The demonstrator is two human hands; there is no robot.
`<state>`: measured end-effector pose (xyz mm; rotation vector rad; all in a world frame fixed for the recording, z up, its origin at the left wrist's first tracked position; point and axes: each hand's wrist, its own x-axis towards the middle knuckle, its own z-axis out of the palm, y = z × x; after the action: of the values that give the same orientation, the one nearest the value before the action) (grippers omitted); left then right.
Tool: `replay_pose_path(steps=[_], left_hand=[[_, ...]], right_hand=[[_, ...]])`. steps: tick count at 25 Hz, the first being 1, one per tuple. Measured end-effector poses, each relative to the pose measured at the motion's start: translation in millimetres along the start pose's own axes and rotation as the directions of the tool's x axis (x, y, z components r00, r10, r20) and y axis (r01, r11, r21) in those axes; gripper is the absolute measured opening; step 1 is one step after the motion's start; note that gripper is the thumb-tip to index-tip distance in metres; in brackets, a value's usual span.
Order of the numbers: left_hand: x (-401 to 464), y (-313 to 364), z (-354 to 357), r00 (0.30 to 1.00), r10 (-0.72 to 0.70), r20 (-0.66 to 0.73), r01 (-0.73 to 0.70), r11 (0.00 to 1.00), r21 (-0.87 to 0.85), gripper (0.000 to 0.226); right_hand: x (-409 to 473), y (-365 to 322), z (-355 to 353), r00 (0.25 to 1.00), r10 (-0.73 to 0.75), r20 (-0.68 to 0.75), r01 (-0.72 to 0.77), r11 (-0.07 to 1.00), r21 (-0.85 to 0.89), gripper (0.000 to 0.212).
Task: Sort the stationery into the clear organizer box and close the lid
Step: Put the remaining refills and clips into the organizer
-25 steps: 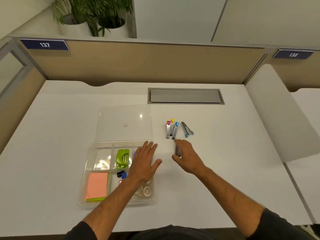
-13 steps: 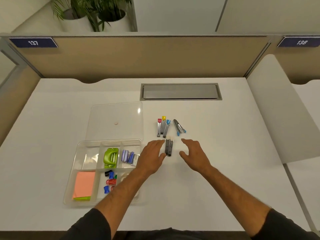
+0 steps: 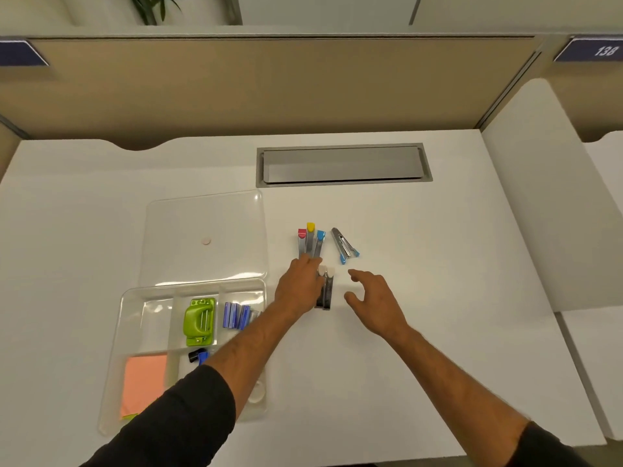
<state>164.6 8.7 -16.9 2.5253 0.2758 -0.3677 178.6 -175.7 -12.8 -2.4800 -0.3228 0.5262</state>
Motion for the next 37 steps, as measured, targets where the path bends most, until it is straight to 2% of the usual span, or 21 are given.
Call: replay_pose_path(steps=[6,11,16,22,28,37], left_hand=[[8.6,-4.3,2.1,0.998,-0.065,-0.022,0.062,0.989,-0.132,0.014],[-6.5,-10.4,-3.7,0.996,-0.089,0.001,0.084,0.943,-0.322,0.015],[-23.3,-11.4,-6.7,0.990,-0.140,0.007,0.127,0.879,-0.460,0.016],[-42.5,-12.2,-9.4,0.991,-0.120,-0.058,0.077,0.873,-0.482,0.013],[-71.0,-7.9,-22.9,0.989,-0.096,-0.114,0.028,0.870,-0.492,0.012],[-141.3,-22.4,-54.3,0.916,-0.088,-0.392,-0.102,0.893,-0.439,0.015]], right_hand=[[17.1,0.5,-2.7,0.998,0.054,0.013,-0.054,0.999,-0.006,0.047],[41.8,-14.9,1.4,0.997,0.055,0.061,-0.056,0.998,0.005,0.047],[57.7,-21.7,13.4,0.971,0.008,0.237,0.020,0.993,-0.115,0.047],[52.6,-26.1,21.6,0.975,0.066,0.211,-0.039,0.991,-0.130,0.023],[24.1,-24.4,2.9,0.974,-0.019,0.227,0.026,0.999,-0.026,0.014],[-26.1,-66.4,-12.6,0.985,-0.158,0.071,0.138,0.964,0.229,0.012]])
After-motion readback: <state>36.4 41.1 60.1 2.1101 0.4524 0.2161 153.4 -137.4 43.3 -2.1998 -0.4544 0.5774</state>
